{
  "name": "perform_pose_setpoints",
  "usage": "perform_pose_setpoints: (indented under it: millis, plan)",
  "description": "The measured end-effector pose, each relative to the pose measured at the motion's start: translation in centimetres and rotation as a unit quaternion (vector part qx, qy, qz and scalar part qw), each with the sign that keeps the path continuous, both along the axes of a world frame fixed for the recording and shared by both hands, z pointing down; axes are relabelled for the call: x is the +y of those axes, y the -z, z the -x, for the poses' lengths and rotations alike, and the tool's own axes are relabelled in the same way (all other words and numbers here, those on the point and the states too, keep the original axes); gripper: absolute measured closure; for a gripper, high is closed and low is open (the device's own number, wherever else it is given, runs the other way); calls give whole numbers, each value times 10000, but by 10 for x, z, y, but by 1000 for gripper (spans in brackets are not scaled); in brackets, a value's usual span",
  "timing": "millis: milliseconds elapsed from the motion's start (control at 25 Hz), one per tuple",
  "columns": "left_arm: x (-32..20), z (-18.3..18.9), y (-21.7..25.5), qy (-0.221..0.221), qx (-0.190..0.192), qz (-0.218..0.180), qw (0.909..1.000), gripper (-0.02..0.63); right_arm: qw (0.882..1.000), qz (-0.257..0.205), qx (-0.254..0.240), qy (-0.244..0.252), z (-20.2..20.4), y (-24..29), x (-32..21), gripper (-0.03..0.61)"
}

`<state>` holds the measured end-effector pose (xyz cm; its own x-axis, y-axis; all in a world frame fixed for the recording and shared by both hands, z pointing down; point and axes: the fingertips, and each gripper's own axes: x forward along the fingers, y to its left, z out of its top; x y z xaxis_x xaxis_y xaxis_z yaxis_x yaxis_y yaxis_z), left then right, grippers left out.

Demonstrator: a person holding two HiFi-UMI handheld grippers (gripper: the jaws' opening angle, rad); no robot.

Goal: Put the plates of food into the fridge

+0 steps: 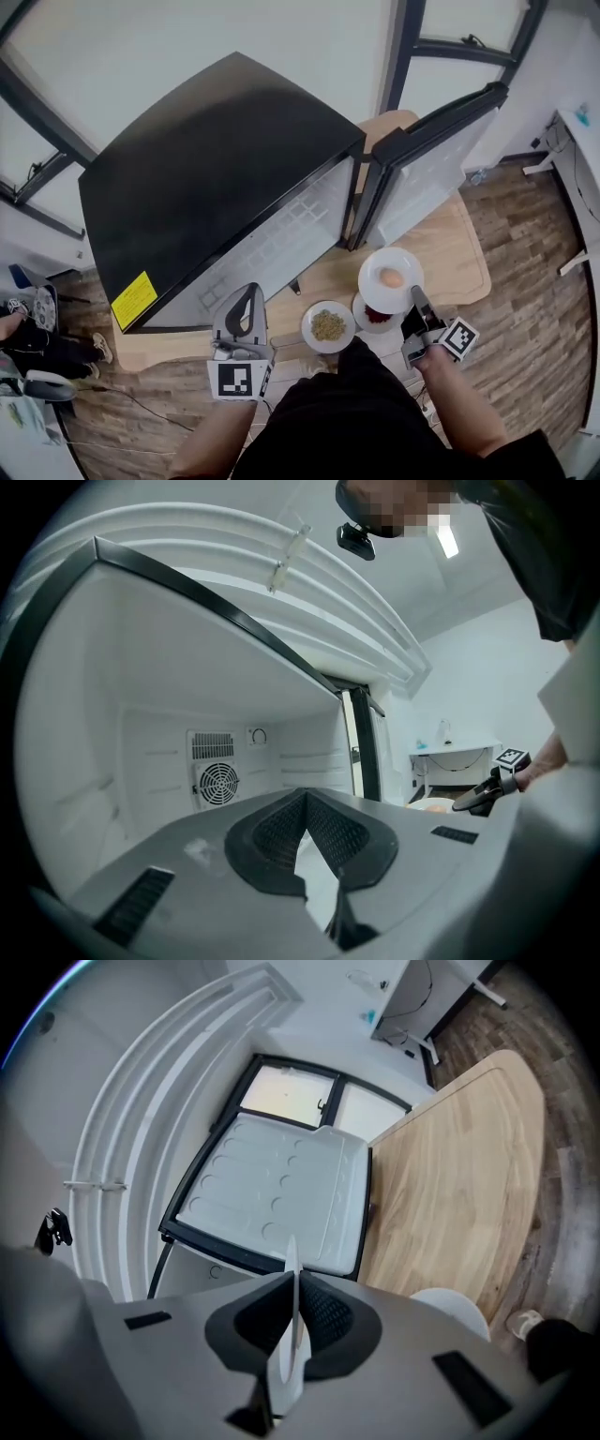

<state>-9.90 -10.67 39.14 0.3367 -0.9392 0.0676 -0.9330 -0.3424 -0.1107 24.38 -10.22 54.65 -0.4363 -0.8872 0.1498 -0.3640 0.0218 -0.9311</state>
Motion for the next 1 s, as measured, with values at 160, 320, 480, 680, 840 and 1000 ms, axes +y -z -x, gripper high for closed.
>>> perform_pose_setpoints:
  millis: [160,320,480,680,840,1000]
  plan:
    - [12,20,4,280,-2,-35,9996,609,9990,-82,-10,438,27,9,-12,546]
    - [25,37,7,571,99,-67,9983,609,9960,-161,-102,870,61,18,-22,546]
    - [37,59,13,858,38,-157,9962,609,9912,-206,-232,1285,98,27,-31,546]
    - [55,78,19,1208,105,-200,9924,609,9829,-342,-327,1781,146,44,-46,546]
    - [68,87,24,1461,288,-176,9887,609,9732,-524,-444,2197,189,67,-57,546]
    - [82,96,31,1649,298,-218,9856,609,9617,-637,-496,2617,233,84,-66,546]
